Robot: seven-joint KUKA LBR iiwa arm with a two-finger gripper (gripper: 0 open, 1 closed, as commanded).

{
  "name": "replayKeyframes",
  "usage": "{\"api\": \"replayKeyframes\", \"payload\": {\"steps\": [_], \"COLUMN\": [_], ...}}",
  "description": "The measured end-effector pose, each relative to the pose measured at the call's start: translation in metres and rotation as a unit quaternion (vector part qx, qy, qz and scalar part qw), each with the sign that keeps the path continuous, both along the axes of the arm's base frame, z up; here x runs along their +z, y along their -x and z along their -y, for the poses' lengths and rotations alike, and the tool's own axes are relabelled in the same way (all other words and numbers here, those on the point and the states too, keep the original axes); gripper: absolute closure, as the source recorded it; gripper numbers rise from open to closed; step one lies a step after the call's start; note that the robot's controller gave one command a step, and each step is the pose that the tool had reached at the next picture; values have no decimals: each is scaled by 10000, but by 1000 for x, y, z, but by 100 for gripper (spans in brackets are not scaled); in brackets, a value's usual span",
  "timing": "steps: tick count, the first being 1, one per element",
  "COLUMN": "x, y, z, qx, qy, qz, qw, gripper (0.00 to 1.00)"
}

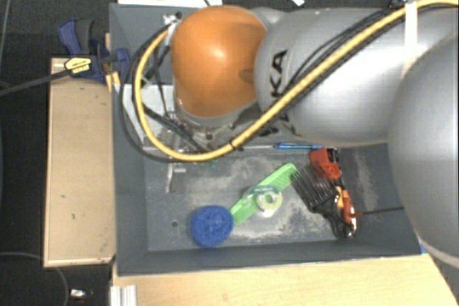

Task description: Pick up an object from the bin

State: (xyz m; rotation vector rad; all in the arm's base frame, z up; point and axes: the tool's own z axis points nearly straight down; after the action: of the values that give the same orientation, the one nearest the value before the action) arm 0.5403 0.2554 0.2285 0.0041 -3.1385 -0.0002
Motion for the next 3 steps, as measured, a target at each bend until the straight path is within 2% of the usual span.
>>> {"api": "replayKeyframes", "payload": {"steps": [1, 2, 3], "x": [3, -47, -68], "y": [-2, 42, 45], "z": [1, 53, 89], "qx": [-22, 1726, 2525], "qy": [-8, -17, -8], "qz": [30, 50, 40], "qw": [10000, 9850, 9676], "gripper": [0, 0, 0]}}
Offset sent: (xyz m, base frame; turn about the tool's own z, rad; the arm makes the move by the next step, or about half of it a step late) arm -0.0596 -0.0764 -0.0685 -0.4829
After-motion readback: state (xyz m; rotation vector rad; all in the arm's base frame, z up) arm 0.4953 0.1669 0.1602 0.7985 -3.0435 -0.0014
